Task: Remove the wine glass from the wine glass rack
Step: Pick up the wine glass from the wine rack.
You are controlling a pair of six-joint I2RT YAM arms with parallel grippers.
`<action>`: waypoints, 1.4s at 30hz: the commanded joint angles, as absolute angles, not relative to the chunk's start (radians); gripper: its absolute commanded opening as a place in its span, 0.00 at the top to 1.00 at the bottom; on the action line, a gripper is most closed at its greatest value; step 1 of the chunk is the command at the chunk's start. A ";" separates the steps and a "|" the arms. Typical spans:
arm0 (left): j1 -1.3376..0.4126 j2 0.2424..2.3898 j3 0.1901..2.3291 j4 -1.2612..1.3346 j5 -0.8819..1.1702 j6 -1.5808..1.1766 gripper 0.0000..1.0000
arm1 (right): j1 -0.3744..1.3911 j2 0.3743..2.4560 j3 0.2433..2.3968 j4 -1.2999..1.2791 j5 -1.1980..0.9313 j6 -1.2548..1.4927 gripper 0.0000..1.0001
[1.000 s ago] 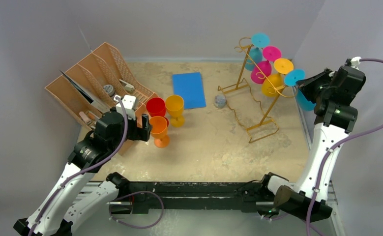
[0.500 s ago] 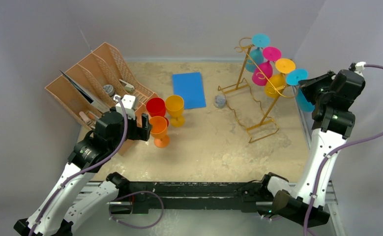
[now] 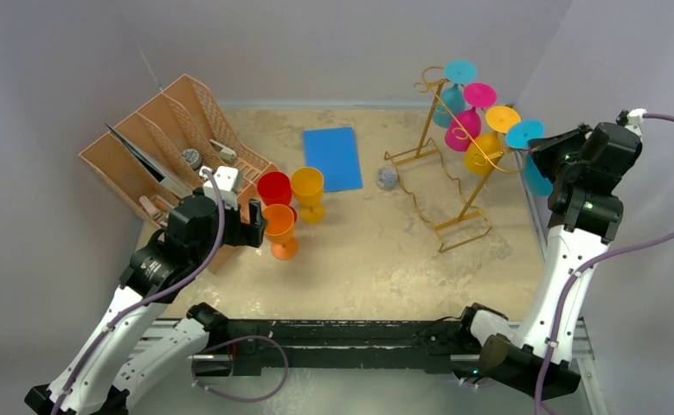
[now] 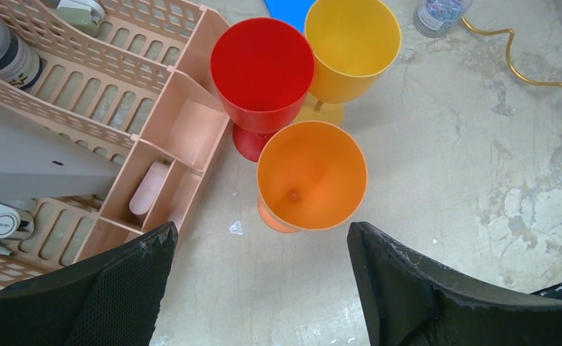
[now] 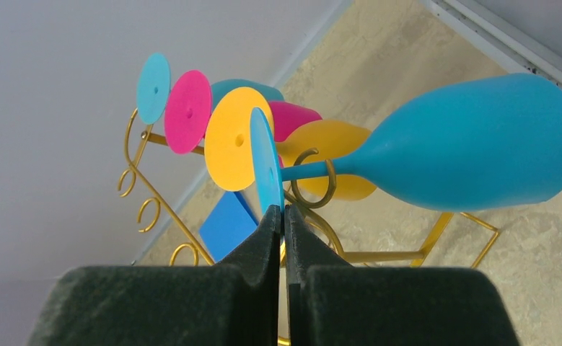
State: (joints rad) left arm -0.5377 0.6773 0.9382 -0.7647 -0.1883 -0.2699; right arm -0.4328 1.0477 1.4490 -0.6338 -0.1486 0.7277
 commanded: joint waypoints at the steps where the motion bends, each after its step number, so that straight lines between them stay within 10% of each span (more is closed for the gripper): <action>1: -0.528 0.680 0.933 -0.729 -0.178 -0.264 0.14 | -0.437 1.046 1.432 -0.529 -0.115 0.743 1.00; 42: -0.513 0.654 0.928 -0.719 -0.163 -0.267 0.14 | -0.437 0.810 1.376 -0.671 -0.071 0.629 1.00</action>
